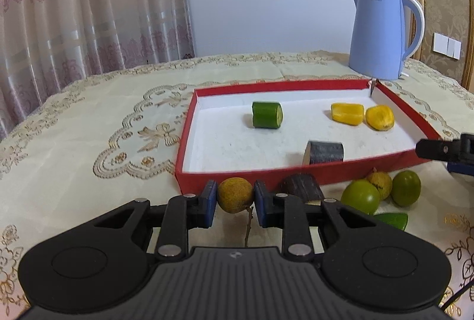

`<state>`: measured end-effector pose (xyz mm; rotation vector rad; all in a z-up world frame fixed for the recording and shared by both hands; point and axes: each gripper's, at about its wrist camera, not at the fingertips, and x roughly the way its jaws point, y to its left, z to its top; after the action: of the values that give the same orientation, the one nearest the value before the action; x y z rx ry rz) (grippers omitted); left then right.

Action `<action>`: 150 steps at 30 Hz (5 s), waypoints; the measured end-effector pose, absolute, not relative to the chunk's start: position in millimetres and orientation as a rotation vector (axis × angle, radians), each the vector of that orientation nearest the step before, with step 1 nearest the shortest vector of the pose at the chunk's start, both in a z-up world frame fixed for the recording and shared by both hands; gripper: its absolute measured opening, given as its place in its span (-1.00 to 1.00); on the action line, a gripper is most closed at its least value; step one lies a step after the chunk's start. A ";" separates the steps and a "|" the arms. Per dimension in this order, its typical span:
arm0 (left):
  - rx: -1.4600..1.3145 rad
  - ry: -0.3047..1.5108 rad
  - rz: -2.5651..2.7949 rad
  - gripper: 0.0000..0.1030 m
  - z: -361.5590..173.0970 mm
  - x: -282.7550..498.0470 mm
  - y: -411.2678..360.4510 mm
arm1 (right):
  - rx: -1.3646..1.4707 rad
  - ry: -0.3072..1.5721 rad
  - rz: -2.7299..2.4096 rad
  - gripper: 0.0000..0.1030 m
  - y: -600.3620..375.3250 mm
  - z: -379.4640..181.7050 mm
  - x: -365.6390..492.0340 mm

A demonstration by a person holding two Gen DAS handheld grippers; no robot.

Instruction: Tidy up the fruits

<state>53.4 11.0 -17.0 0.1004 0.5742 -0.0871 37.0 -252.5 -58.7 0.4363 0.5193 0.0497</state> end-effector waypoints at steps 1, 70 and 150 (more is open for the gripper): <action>0.102 0.569 -0.086 -0.50 -14.5 54.1 10.8 | 0.438 0.519 0.050 1.00 -252.4 -58.7 37.0; 0.248 0.585 -0.173 -0.50 7.1 161.4 -76.3 | 0.114 0.550 0.461 -0.33 -171.5 -35.3 -16.7; 0.095 0.525 0.108 0.89 -24.5 25.1 -9.2 | 0.082 0.452 0.217 -0.33 -210.8 3.2 91.3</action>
<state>25.1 -9.2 -24.5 0.0951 0.5246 0.1085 91.3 -210.8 3.2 0.0820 0.4523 0.2172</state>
